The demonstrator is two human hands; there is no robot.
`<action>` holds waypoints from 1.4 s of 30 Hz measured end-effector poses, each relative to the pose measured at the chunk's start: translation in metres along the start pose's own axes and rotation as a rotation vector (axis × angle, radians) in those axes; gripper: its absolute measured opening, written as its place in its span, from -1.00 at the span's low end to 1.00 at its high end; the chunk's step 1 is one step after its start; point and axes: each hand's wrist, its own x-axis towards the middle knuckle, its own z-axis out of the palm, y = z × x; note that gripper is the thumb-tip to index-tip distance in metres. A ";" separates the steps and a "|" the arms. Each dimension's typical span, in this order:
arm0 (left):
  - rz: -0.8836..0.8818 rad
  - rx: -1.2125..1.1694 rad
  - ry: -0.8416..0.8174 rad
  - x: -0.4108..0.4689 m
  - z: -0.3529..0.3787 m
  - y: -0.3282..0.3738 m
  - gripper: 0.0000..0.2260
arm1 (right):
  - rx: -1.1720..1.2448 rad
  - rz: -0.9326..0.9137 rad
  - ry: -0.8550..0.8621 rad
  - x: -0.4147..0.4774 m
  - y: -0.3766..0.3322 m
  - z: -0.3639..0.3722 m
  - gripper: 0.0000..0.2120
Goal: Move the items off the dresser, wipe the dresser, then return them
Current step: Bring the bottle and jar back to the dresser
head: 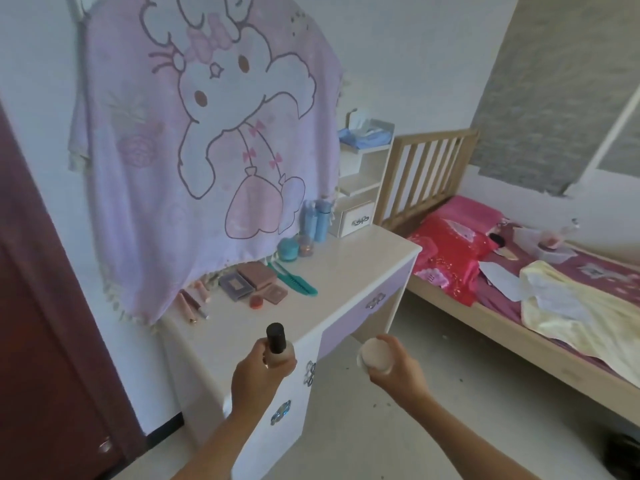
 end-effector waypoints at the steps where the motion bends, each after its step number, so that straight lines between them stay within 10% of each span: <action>1: 0.010 0.012 0.003 0.012 0.007 0.000 -0.85 | -0.003 0.021 0.003 0.012 0.003 -0.001 -0.51; 13: -0.035 0.023 -0.093 0.116 0.115 0.007 -0.56 | 0.008 0.162 -0.009 0.127 0.080 -0.015 -0.47; 25: -0.260 -0.116 0.066 0.229 0.253 0.058 -0.75 | -0.057 -0.001 -0.193 0.317 0.135 -0.067 -0.47; 36: -0.350 0.041 0.154 0.296 0.258 0.047 -0.50 | -0.056 -0.138 -0.406 0.426 0.125 -0.013 -0.44; 42: -0.403 -0.021 0.226 0.350 0.248 0.033 -0.70 | -0.122 -0.203 -0.499 0.480 0.103 0.018 -0.42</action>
